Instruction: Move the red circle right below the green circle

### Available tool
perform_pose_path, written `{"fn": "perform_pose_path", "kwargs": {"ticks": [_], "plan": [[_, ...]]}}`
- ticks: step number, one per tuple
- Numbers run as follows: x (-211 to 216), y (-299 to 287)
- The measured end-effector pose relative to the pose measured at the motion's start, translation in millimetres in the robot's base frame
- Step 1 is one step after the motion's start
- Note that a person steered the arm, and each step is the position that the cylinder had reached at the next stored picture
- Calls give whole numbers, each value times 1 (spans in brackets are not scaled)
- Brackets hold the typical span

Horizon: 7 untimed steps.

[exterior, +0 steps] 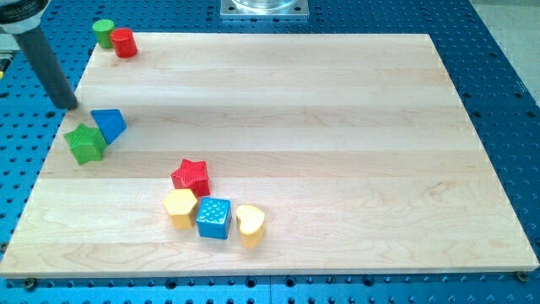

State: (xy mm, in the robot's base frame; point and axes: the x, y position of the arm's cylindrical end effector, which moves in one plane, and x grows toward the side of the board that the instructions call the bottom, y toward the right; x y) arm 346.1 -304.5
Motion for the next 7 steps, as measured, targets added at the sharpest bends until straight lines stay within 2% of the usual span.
{"fn": "perform_pose_path", "kwargs": {"ticks": [1, 2, 3, 4, 7], "plan": [[-59, 10], [-56, 77], [-99, 133], [-155, 125], [-154, 95]]}}
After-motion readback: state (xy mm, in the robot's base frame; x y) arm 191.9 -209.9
